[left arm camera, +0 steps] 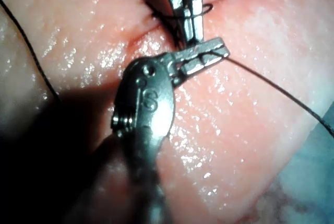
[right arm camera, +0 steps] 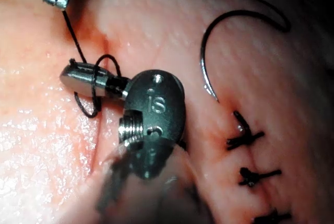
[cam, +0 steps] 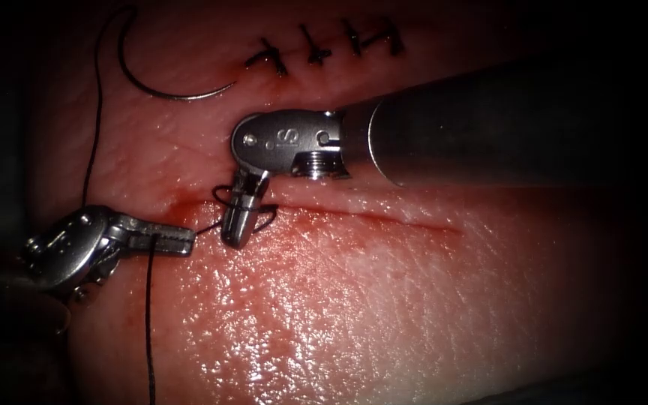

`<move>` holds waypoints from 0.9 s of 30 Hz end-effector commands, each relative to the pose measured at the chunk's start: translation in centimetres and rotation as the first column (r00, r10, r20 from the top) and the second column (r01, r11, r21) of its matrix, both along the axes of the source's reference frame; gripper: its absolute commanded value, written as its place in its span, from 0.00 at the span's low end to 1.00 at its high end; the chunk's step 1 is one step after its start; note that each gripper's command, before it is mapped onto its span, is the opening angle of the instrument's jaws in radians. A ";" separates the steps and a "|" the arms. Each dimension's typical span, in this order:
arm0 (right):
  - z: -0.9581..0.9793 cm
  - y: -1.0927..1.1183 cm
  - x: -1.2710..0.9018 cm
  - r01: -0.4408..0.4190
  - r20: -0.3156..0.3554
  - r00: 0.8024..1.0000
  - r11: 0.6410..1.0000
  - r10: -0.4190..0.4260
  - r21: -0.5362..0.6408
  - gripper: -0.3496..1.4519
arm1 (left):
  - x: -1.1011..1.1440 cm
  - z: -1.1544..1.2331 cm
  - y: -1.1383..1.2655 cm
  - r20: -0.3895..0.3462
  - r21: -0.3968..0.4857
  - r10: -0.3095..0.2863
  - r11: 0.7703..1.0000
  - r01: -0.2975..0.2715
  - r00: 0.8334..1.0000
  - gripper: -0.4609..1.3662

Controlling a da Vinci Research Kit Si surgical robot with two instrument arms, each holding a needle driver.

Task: Wound Closure
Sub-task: Tug upwards with right driver and downwards with left jaws and tighten newly created knot

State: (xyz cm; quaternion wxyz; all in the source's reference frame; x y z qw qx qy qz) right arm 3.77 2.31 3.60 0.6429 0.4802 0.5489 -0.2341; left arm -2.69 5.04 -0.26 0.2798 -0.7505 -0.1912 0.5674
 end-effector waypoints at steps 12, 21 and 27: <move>0.07 0.26 -0.02 -0.089 0.011 0.996 0.996 0.089 -0.028 0.00 | -0.02 -0.07 -0.10 0.004 -0.016 0.007 1.000 -0.007 1.000 0.06; 0.19 0.42 -0.05 -0.167 0.027 0.985 0.984 0.169 -0.064 0.00 | -0.04 -0.10 -0.22 0.009 -0.016 0.014 1.000 -0.014 1.000 0.06; 0.21 0.52 -0.06 -0.213 0.037 0.976 0.974 0.216 -0.081 0.00 | -0.06 -0.17 -0.32 0.017 -0.013 0.025 1.000 -0.025 1.000 0.06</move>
